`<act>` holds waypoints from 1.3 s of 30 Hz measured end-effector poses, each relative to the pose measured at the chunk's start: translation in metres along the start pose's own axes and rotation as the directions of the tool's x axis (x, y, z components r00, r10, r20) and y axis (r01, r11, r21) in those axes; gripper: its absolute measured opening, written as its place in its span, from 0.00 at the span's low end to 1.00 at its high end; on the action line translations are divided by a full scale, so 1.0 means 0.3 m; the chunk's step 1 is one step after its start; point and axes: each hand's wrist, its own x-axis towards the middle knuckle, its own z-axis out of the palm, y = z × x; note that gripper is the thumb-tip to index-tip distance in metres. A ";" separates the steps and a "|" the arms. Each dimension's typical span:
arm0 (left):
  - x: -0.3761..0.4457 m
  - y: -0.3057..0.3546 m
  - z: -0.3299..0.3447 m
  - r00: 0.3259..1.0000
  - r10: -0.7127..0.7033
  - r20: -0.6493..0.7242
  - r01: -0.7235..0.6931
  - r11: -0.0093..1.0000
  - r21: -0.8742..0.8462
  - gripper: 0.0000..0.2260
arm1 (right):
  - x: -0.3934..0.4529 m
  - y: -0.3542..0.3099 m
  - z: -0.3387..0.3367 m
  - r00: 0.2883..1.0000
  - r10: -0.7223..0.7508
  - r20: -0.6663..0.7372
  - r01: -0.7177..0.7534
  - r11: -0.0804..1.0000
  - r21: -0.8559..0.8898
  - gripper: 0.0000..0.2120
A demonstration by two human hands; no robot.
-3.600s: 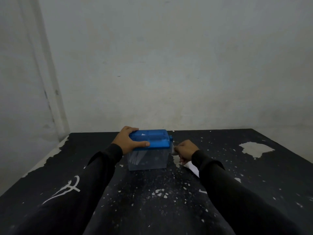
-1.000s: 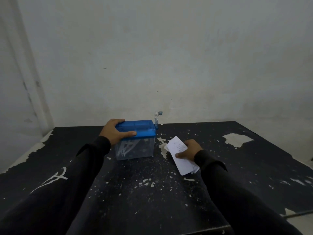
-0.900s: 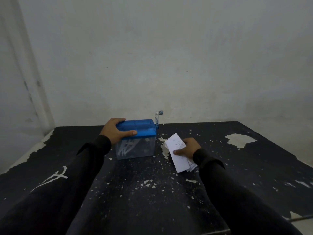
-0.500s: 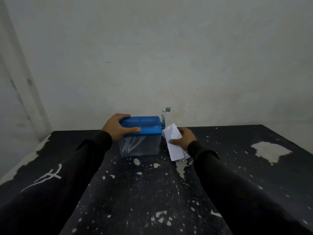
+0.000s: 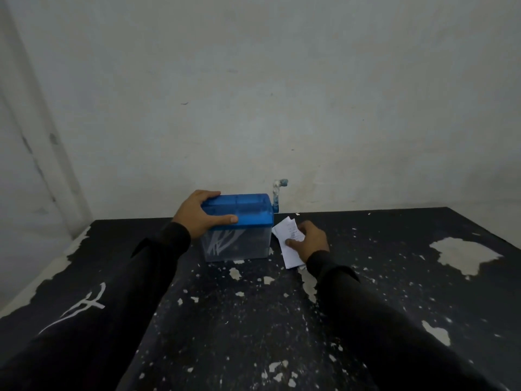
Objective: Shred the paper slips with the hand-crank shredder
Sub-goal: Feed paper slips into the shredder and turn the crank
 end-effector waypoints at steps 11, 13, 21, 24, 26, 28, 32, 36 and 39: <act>-0.124 0.013 -0.008 1.000 -0.020 0.008 0.021 0.998 -0.051 0.51 | -0.068 0.047 0.001 0.980 0.066 -0.186 -0.069 0.998 -0.009 0.04; -0.135 0.023 -0.016 1.000 -0.019 0.005 0.019 0.998 -0.052 0.51 | -0.066 0.031 -0.005 0.984 0.045 -0.171 -0.054 0.997 -0.048 0.08; -0.175 0.034 -0.031 0.999 -0.035 -0.007 0.035 0.999 -0.033 0.52 | -0.078 0.025 0.005 0.993 0.113 -0.040 -0.114 0.993 -0.037 0.27; -0.191 0.029 -0.039 0.999 -0.036 -0.002 0.036 0.998 -0.050 0.52 | -0.096 0.046 0.011 0.986 0.136 -0.093 -0.120 0.980 0.159 0.20; -0.196 0.032 -0.042 0.999 -0.033 -0.001 0.033 0.998 -0.050 0.51 | -0.108 0.044 0.007 0.982 0.136 -0.130 -0.103 0.967 0.233 0.16; -0.200 0.036 -0.043 1.000 -0.027 -0.003 0.027 0.998 -0.052 0.49 | -0.113 0.040 -0.002 0.980 0.123 -0.158 -0.074 0.956 0.283 0.14; -0.213 0.046 -0.045 1.000 -0.015 0.017 0.016 0.999 -0.033 0.51 | -0.122 0.042 -0.021 0.980 0.110 -0.168 -0.060 0.959 0.276 0.12; -0.226 0.051 -0.048 1.000 -0.011 0.014 0.012 1.000 -0.018 0.53 | -0.144 0.028 -0.062 0.964 0.001 -0.265 0.084 0.948 0.308 0.13; -0.230 0.050 -0.048 0.999 -0.023 0.037 0.023 1.000 0.020 0.53 | -0.182 -0.007 -0.105 0.945 -0.073 -0.318 0.211 0.881 0.423 0.14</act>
